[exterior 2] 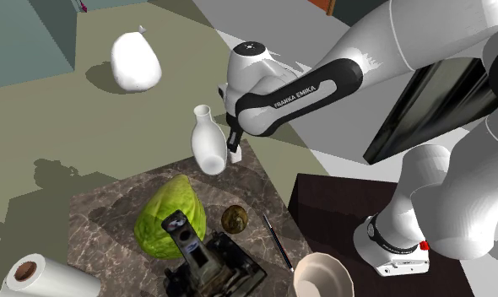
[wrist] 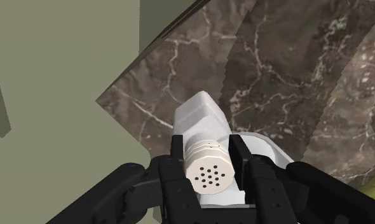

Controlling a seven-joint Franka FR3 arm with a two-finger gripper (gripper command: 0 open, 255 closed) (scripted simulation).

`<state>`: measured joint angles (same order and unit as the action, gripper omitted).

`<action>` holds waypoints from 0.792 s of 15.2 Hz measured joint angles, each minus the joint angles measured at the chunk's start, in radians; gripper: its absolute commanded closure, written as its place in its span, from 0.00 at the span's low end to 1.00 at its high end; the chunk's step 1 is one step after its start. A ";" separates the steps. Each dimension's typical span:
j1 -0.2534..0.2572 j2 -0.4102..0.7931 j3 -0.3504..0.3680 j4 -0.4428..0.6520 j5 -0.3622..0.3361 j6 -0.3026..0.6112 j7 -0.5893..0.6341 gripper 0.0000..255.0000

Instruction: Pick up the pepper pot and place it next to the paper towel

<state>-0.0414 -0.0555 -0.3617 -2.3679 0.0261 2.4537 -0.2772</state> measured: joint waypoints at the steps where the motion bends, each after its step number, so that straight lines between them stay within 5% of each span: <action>1: 0.000 0.000 0.000 0.000 0.000 0.000 0.000 1.00; 12: -0.003 -0.053 0.004 0.033 -0.029 -0.082 0.021 1.00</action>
<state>-0.0448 -0.1089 -0.3582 -2.3353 -0.0027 2.3714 -0.2562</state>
